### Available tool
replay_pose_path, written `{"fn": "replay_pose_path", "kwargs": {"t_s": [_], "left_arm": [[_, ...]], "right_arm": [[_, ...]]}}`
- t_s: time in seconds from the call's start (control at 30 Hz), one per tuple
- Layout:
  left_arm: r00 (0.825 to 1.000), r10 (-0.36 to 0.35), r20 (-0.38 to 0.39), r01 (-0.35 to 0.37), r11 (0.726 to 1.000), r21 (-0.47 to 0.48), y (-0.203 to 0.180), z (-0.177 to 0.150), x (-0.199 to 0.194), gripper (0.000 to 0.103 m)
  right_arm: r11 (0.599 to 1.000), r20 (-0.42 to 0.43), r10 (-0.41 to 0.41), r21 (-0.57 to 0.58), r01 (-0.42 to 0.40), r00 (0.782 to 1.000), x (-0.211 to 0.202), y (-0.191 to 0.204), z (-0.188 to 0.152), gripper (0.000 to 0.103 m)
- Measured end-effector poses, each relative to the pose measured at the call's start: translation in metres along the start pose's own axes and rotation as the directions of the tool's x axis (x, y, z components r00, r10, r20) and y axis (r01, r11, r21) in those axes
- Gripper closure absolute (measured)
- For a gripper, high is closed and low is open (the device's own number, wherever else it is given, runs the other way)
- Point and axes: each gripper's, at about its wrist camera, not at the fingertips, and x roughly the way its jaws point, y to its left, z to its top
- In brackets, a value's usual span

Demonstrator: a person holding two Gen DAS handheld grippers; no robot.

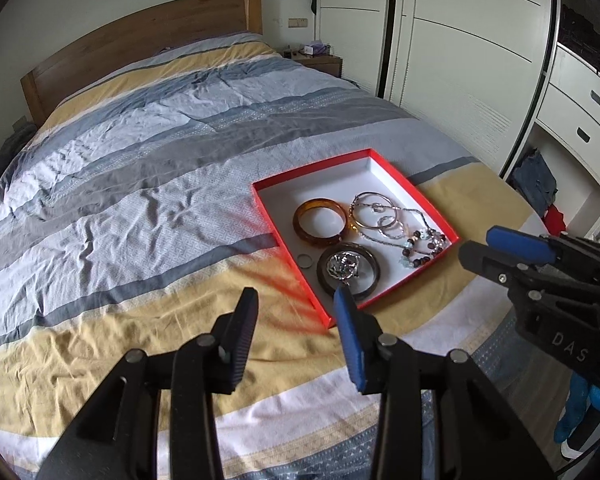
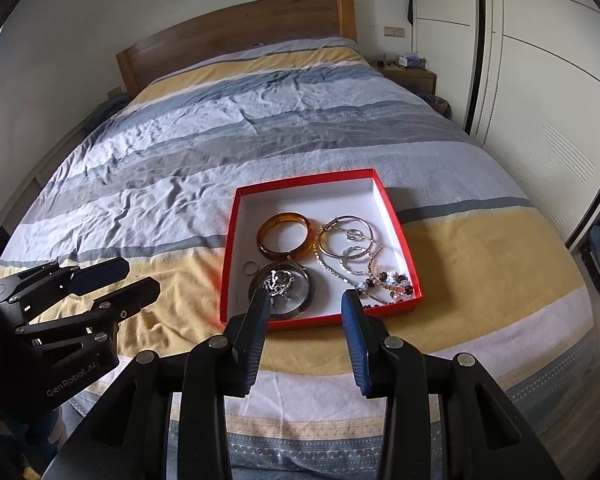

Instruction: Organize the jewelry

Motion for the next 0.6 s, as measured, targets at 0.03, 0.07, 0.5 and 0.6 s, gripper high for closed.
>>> {"fn": "replay_pose_path", "kwargs": {"t_s": [0.03, 0.07, 0.5, 0.6], "left_arm": [[1.0, 0.004, 0.005, -0.004, 1.0, -0.004, 0.002, -0.002, -0.006, 0.064], [1.0, 0.01, 0.011, -0.009, 1.0, -0.008, 0.004, -0.005, -0.013, 0.063], [0.991, 0.113, 0.066, -0.109, 0.992, -0.062, 0.037, -0.044, -0.087, 0.059], [0.986, 0.152, 0.072, -0.146, 0.986, -0.077, 0.042, -0.053, -0.104, 0.059]], "right_arm": [[1.0, 0.003, 0.0, -0.01, 0.0, 1.0, -0.004, 0.005, -0.002, 0.066], [1.0, 0.005, -0.001, -0.018, 0.001, 1.0, -0.007, 0.009, -0.003, 0.066], [0.998, 0.03, 0.029, -0.049, -0.028, 0.999, -0.053, 0.053, -0.033, 0.058], [0.998, 0.037, 0.041, -0.055, -0.039, 0.998, -0.063, 0.06, -0.04, 0.053]]}}
